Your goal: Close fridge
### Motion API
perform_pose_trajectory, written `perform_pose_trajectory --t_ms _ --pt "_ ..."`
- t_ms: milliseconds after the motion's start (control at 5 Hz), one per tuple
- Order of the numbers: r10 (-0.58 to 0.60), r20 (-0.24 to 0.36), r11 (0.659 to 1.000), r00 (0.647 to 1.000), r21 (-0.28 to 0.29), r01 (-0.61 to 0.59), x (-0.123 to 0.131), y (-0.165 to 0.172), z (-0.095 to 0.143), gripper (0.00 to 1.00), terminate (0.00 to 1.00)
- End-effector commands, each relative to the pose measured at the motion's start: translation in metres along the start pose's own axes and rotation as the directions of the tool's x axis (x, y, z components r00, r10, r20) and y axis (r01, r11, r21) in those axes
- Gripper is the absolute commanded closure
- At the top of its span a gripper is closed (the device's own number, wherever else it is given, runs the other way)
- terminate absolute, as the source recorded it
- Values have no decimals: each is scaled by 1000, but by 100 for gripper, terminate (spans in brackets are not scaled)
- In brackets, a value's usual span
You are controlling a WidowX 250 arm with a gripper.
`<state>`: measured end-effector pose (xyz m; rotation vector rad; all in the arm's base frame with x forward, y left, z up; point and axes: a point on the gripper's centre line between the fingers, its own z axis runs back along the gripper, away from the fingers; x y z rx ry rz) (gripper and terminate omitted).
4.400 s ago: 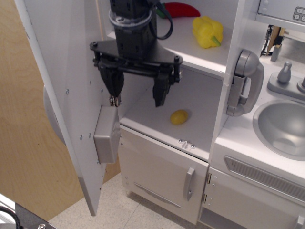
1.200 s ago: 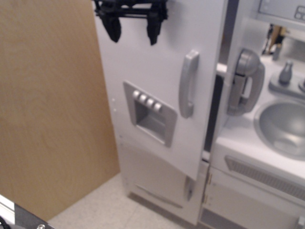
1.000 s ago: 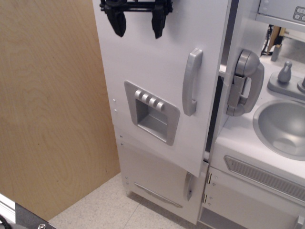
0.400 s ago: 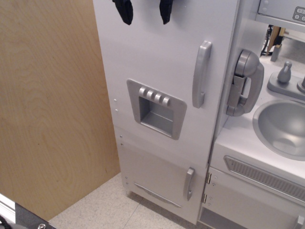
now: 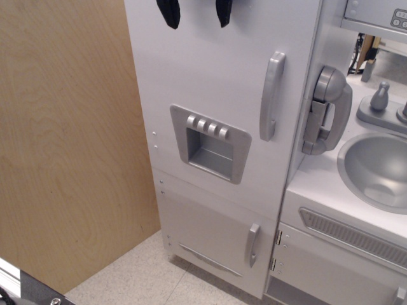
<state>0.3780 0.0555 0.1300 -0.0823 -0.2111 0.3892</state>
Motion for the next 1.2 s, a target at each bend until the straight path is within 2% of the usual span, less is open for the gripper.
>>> perform_pose_trajectory --t_ms 0,200,600,800,1000 --pt "-14 56 999 998 -37 16 1 1 25 0 0" --pt "-75 44 997 996 -27 76 -19 9 26 0 0" --pt "-229 5 973 973 -19 229 -80 30 26 0 0" --pt "-229 5 973 973 -19 229 -80 30 26 0 0" --pt "-229 5 973 973 -19 229 -80 30 26 0 100"
